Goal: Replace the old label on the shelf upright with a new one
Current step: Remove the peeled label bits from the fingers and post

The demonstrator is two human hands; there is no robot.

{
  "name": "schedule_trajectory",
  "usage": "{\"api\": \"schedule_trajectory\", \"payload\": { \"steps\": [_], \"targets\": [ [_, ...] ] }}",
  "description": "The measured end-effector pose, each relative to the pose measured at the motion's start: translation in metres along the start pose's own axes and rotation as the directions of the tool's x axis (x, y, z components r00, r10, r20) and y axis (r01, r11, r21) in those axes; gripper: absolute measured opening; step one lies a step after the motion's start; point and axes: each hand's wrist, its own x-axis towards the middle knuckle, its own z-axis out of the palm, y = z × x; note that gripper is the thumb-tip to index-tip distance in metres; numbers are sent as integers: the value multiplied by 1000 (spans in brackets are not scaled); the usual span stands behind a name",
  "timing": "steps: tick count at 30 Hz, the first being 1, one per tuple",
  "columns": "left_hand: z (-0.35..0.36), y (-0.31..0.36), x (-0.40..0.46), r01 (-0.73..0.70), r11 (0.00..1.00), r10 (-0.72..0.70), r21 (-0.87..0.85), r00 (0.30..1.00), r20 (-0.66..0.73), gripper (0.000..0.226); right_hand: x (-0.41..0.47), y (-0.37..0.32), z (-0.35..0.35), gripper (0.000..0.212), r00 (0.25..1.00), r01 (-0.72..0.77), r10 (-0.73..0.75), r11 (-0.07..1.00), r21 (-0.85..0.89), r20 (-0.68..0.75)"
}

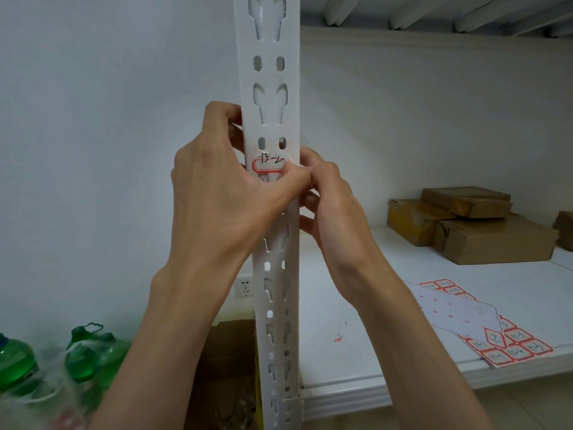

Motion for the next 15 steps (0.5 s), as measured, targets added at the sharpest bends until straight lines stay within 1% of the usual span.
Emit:
{"api": "schedule_trajectory", "payload": {
  "steps": [2,6,11,15],
  "targets": [
    [-2,-3,2,-21,1000,21,7,1000,23,64,-1,-1,-1,38,1000,4,-4,1000,4,-3],
    [-7,-7,4,-36,999,36,-2,997,68,67,-1,-2,-2,31,1000,14,-14,1000,-2,-2],
    [-1,-3,2,-18,999,18,27,999,33,62,0,-2,-3,36,1000,16,-16,1000,22,-3],
    [0,-1,2,8,1000,-8,8,1000,15,58,0,-1,-3,39,1000,4,-4,999,38,2]
  ]
}}
